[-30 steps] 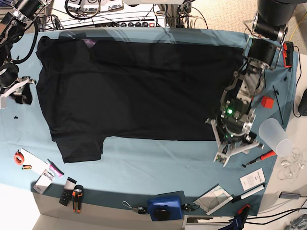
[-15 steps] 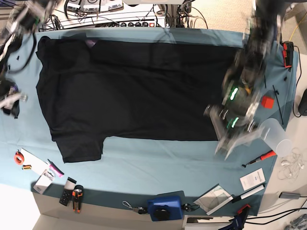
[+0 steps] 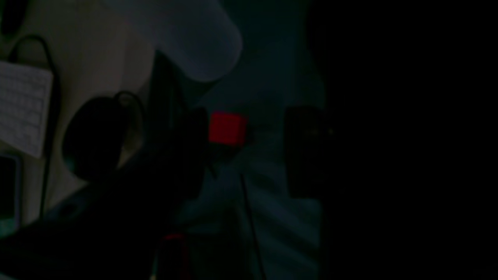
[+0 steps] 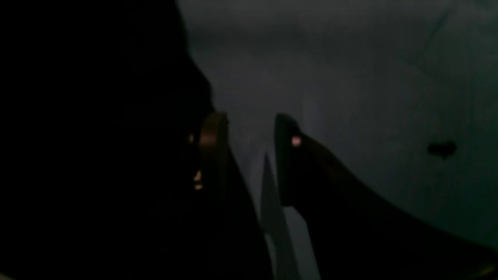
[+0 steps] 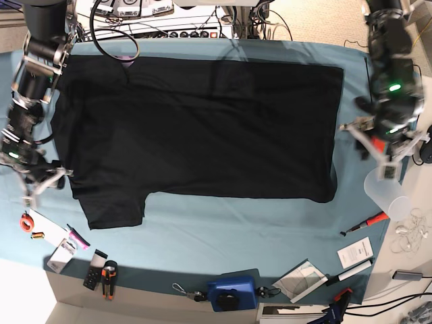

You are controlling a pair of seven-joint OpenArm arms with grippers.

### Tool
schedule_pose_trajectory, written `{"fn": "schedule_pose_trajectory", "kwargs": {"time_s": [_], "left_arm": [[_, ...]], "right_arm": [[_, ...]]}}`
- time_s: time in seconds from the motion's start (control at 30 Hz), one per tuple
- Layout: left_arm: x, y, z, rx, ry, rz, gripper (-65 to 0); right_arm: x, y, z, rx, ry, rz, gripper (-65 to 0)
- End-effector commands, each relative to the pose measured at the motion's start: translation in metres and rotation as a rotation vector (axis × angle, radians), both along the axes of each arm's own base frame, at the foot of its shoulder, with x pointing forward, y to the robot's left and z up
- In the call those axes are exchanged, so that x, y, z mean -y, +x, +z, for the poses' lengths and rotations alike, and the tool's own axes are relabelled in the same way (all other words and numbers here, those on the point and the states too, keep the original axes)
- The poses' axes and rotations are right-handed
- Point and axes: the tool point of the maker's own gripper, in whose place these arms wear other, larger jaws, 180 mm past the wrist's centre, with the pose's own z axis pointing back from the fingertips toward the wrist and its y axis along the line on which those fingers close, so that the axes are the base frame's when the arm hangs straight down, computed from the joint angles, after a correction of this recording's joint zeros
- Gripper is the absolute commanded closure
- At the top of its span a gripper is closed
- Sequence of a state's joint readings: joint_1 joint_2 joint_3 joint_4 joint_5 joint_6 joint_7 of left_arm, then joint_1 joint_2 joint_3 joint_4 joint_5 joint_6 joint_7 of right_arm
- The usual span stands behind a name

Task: Layout the t-shirt on the table in an organized manner, then fold the t-shirt properly
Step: 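Move both grippers down to the shirt hem corners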

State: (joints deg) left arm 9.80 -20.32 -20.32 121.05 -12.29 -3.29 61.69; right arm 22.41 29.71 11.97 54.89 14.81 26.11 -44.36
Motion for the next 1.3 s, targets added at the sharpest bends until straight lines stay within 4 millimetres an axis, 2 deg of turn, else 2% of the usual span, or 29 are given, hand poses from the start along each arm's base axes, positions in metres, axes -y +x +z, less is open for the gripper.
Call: {"fn": "schedule_pose_trajectory", "kwargs": {"time_s": [0.0,0.27,0.43,0.5,0.57,0.67,0.8,0.93,1.13,1.27], "left_arm": [[-0.004,0.006,0.014,0.052,0.011,0.002,-32.0],[-0.003,0.008,0.017,0.074,-0.004,-0.002,-32.0],[-0.003,0.010,0.019,0.087,-0.004,-0.005,-32.0],[-0.003,0.010,0.019,0.087,-0.004,-0.004,-32.0],[-0.003,0.010,0.020,0.090,-0.004,-0.005,-32.0],[-0.003,0.010,0.019,0.090,-0.004,-0.004,-32.0],[-0.003,0.010,0.019,0.090,-0.004,-0.005,-32.0],[-0.003,0.010,0.020,0.093,-0.004,-0.006,-32.0],[-0.003,0.010,0.020,0.094,-0.004,-0.005,-32.0],[-0.003,0.011,0.021,0.098,-0.003,-0.006,-32.0]], "right_arm": [[0.011,0.011,0.021,0.060,-0.023,-0.003,-19.9],[0.004,-0.014,-0.007,-0.106,0.011,-0.004,-19.6],[-0.002,-0.020,-0.012,-0.152,0.062,-0.010,0.0],[-0.006,-0.024,-0.012,-0.181,0.076,-0.007,0.0],[-0.010,-0.027,-0.007,-0.190,0.079,0.005,0.0],[-0.016,-0.027,0.012,-0.143,0.053,0.036,0.0],[-0.034,-0.044,0.033,-0.108,0.044,0.096,0.0],[-0.050,-0.070,0.036,-0.104,0.051,0.141,0.0],[-0.045,-0.107,0.037,-0.101,0.011,0.136,0.0],[-0.045,-0.120,0.045,-0.070,0.024,0.145,0.0]]}}
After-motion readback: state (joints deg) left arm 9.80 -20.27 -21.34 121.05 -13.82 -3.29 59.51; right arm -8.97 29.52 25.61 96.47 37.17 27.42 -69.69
